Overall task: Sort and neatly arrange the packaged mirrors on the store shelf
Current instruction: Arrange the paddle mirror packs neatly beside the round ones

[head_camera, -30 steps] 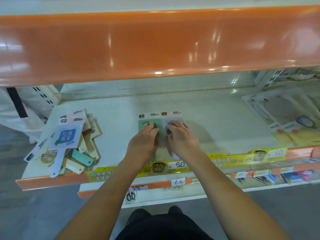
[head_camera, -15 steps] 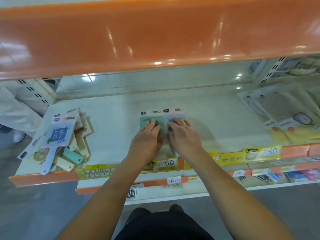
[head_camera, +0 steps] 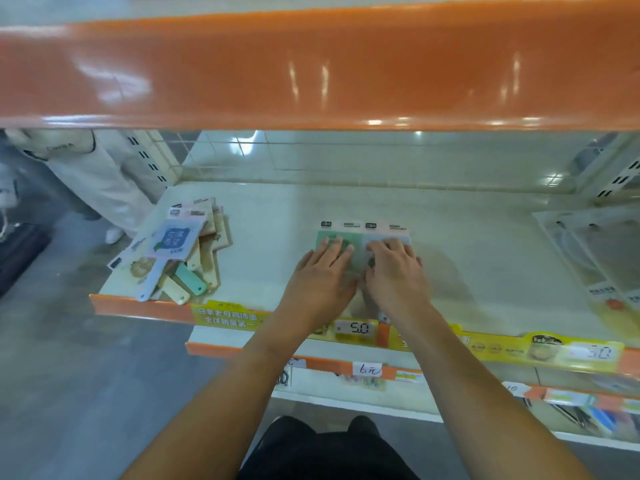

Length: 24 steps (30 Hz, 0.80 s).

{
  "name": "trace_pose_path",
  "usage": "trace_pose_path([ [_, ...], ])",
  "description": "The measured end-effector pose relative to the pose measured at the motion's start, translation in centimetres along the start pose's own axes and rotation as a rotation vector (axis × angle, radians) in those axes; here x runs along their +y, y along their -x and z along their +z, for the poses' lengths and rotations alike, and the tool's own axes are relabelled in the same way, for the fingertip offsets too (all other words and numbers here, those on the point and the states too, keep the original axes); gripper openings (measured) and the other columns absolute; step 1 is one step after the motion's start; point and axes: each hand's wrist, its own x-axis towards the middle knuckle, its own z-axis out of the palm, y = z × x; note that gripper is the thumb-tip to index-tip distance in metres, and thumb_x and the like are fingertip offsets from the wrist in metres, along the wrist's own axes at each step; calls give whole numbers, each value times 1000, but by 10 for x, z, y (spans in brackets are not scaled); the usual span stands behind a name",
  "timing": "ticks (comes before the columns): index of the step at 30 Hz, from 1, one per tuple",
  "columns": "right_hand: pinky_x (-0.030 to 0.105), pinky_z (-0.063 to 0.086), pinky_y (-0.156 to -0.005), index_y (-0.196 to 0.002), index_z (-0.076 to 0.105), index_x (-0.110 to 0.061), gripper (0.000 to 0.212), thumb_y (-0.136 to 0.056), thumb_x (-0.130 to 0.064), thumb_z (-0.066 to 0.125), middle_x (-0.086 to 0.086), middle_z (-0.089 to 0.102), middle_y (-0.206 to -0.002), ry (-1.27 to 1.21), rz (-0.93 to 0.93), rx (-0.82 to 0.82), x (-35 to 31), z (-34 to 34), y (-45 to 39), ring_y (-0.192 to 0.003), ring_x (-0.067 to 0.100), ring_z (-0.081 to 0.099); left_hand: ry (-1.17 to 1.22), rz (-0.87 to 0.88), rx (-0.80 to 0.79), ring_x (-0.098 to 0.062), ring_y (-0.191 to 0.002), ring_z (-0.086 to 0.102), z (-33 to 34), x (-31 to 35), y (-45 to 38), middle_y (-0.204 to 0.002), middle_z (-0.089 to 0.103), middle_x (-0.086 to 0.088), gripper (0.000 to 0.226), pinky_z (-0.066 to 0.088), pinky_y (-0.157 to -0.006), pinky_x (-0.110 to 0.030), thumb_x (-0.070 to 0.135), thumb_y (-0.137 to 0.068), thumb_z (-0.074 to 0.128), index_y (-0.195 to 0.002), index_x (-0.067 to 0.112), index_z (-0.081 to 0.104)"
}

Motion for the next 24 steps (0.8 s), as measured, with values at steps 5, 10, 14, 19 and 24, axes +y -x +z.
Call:
trace_pose_path([
  [5, 38, 31, -102, -124, 58, -26, 33, -91, -26, 55, -3, 46, -135, -138, -112, 47, -41, -7, 2, -127, 24, 36, 40, -184, 153, -25, -143, 25, -25, -31, 36, -154, 30, -5, 54, 30, -110, -43, 43, -92, 38, -139, 17, 44],
  [10, 39, 37, -104, -125, 58, -24, 34, -91, -28, 57, -2, 47, -134, -239, -264, -44, -99, 8, 8, -127, 24, 40, 43, -362, 252, -28, -133, 42, -49, -77, 71, -147, 41, -9, 44, 42, -102, -45, 34, -92, 53, -132, 14, 52],
  [14, 37, 39, -101, -126, 59, -22, 35, -92, -29, 56, -1, 49, -132, -221, -360, -103, -138, 27, 16, -123, 24, 44, 64, -495, 284, -26, -129, 43, -61, -112, 95, -144, 43, -6, 46, 42, -101, -41, 34, -92, 53, -133, 15, 50],
  [19, 34, 36, -103, -129, 56, -21, 37, -92, -30, 55, 1, 48, -134, -201, -390, -141, -190, 45, 15, -123, 25, 44, 86, -554, 304, -27, -126, 45, -73, -161, 116, -142, 44, -6, 40, 42, -100, -43, 32, -91, 52, -127, 17, 53],
  [24, 35, 37, -100, -130, 53, -20, 39, -92, -30, 53, 3, 46, -132, -188, -351, -145, -247, 66, 8, -119, 26, 44, 105, -514, 383, -29, -121, 52, -86, -217, 132, -135, 54, -9, 36, 49, -92, -45, 26, -86, 59, -120, 13, 60],
])
